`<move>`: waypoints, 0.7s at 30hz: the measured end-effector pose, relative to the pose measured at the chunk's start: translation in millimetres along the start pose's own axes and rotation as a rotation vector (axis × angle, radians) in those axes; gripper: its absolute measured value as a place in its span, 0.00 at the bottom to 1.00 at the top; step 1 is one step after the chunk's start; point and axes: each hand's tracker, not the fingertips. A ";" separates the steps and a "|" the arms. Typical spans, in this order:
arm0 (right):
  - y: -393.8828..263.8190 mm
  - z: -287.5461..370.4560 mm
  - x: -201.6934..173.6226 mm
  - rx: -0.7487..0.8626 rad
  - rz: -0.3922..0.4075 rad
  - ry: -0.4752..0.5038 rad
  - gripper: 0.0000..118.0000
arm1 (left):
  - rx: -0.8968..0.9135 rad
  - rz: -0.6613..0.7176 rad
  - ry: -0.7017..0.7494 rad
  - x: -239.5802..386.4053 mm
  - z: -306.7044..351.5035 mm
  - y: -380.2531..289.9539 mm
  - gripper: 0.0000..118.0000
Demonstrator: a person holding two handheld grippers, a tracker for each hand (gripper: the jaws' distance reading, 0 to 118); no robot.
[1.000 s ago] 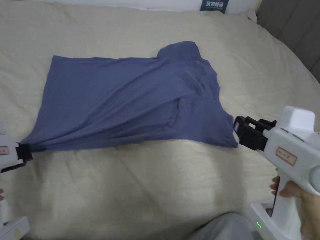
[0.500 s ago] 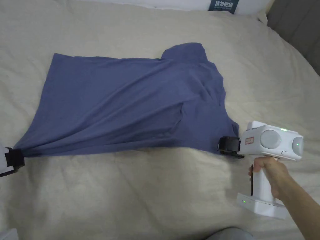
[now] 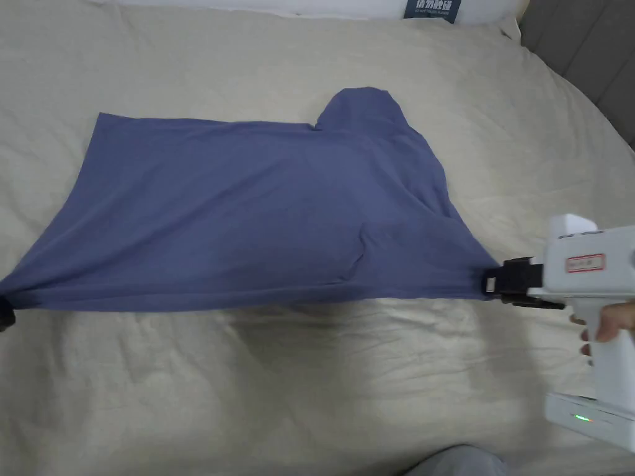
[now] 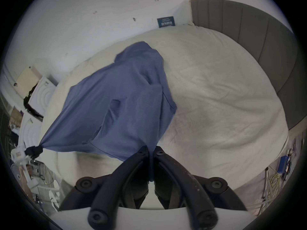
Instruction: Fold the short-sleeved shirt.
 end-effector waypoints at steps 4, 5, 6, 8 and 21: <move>14.0 47.7 -4.2 -0.005 0.016 0.042 0.06 | 0.051 0.049 -0.034 -6.9 26.8 26.3 0.03; 20.7 55.8 -7.1 -0.003 0.015 0.052 0.06 | 0.062 0.052 -0.044 -5.8 31.2 34.2 0.03; 27.5 64.6 -9.9 -0.002 0.016 0.062 0.07 | 0.070 0.037 -0.050 -1.5 32.0 44.8 0.03; 51.1 64.0 -15.1 0.003 0.039 0.040 0.06 | 0.079 -0.017 -0.034 13.0 30.8 64.9 0.03; 169.2 -88.4 -38.1 -0.112 -0.075 -0.209 0.07 | -0.011 -0.123 0.171 79.9 -121.0 142.6 0.03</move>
